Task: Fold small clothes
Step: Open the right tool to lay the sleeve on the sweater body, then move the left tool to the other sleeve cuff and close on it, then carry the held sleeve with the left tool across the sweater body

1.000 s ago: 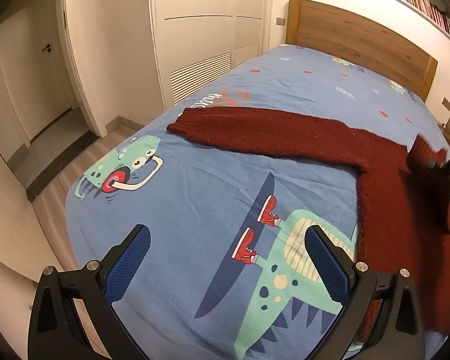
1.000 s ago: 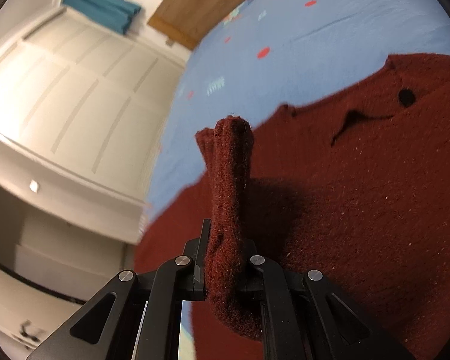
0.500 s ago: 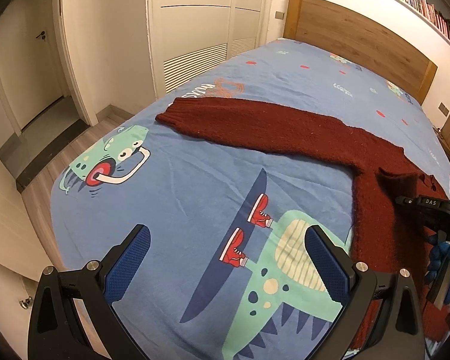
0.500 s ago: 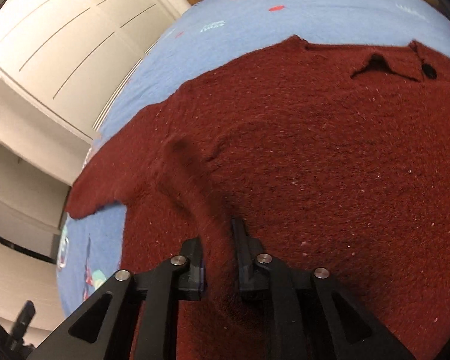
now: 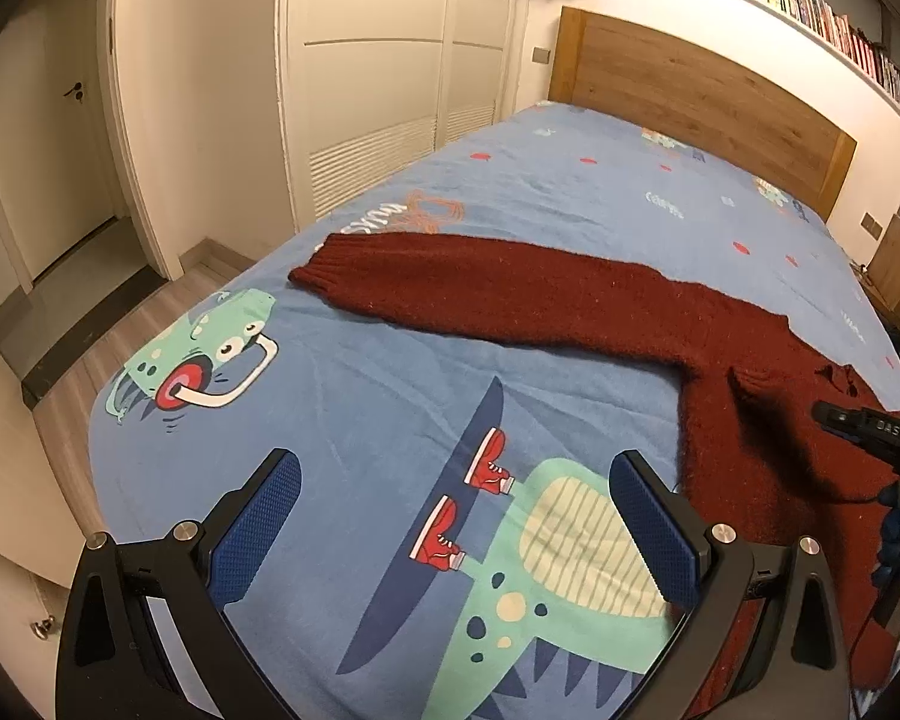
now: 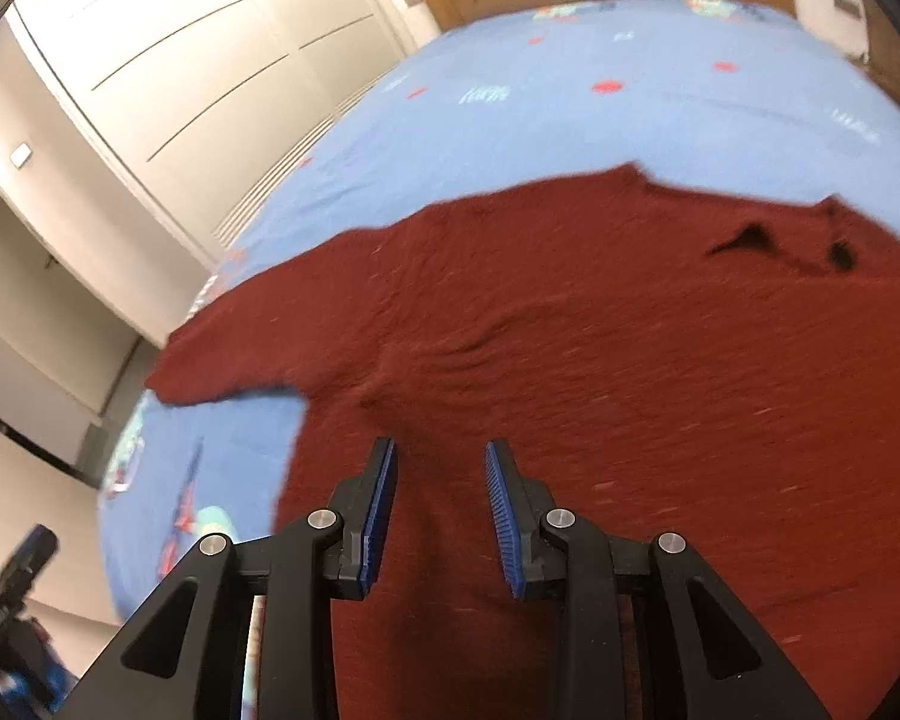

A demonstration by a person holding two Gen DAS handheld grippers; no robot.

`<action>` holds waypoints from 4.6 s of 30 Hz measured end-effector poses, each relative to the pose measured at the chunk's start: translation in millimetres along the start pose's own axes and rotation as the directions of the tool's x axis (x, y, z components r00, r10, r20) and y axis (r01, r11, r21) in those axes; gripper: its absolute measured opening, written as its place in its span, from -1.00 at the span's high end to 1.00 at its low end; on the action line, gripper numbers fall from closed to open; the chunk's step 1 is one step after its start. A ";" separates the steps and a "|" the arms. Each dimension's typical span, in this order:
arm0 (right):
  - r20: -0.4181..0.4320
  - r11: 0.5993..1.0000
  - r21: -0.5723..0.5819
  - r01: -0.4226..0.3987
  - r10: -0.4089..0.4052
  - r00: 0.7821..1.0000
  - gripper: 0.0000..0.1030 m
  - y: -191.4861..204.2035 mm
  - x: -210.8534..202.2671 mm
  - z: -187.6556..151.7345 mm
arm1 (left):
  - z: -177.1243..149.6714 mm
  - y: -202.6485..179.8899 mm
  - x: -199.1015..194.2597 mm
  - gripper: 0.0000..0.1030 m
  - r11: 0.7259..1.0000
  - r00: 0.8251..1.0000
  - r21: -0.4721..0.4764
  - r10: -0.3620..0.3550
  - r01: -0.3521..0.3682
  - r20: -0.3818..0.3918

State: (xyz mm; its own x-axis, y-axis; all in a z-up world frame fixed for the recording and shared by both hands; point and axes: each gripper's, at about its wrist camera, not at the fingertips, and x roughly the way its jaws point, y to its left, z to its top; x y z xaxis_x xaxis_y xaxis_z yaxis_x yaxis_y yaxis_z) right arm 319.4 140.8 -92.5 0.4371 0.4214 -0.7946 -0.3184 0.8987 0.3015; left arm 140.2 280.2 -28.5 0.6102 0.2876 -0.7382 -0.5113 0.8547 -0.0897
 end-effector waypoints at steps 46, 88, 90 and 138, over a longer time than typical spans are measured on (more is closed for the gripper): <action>0.037 0.951 0.056 0.305 -0.307 0.951 0.37 -96.2 -73.7 -71.9 | 58.9 57.5 121.8 -0.96 0.939 0.982 -0.305 -0.184 0.161 -0.049; 0.077 0.899 0.144 0.413 -0.426 0.901 0.38 -66.9 -146.7 -92.1 | 94.5 205.6 225.8 0.91 0.351 0.778 -0.757 -0.542 0.552 0.317; 0.085 0.899 0.160 0.408 -0.424 0.902 0.38 -68.1 -151.6 -94.2 | 102.7 200.7 221.4 0.91 0.352 0.772 -0.749 -0.548 0.562 0.322; 0.173 0.815 0.468 0.342 -0.464 0.869 0.38 -201.4 -292.8 -211.5 | 53.3 -243.7 108.2 0.92 0.501 0.480 -0.466 -0.860 0.729 -0.174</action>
State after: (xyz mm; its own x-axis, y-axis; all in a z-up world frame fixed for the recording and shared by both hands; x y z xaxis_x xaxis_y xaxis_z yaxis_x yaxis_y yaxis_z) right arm 77.6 -189.2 -32.1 0.6733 -0.0301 -0.7387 0.2840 0.9330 0.2209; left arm 363.1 126.2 -50.8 0.6271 -0.6721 -0.3937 -0.0933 0.4370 -0.8946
